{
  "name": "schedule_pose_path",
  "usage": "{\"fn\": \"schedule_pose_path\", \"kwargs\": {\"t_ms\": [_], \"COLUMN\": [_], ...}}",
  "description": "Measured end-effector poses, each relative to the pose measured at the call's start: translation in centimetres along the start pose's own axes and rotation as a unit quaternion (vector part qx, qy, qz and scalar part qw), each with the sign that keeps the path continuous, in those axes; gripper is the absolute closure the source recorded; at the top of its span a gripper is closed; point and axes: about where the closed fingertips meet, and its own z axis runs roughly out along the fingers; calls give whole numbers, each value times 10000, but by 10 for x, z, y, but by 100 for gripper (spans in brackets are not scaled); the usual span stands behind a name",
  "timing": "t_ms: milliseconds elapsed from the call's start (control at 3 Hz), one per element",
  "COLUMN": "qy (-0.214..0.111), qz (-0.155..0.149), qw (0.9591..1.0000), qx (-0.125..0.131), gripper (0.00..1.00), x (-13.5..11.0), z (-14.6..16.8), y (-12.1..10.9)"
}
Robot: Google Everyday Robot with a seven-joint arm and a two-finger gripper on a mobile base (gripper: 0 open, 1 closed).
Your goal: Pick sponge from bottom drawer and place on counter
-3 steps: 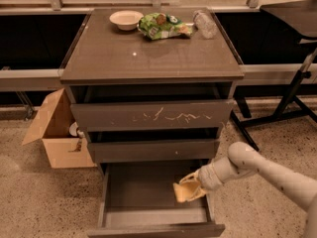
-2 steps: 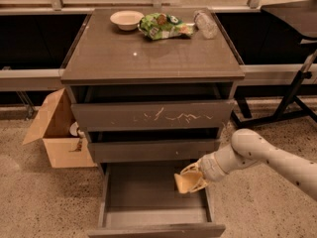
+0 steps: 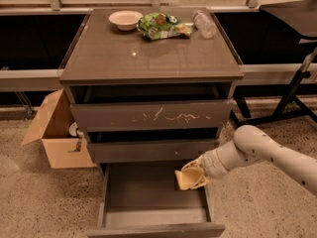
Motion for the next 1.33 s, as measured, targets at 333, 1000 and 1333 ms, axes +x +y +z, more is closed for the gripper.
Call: {"fn": "schedule_pose_path", "kwargs": {"t_ms": [333, 1000, 1333], "qy": [133, 397, 734], "qz": [-458, -1332, -1760], "qw": [9986, 9887, 9794], "qx": [211, 554, 659], "gripper": [100, 100, 100], "x": [-30, -83, -105], "z": [-48, -148, -185], "y": [-23, -74, -83]}}
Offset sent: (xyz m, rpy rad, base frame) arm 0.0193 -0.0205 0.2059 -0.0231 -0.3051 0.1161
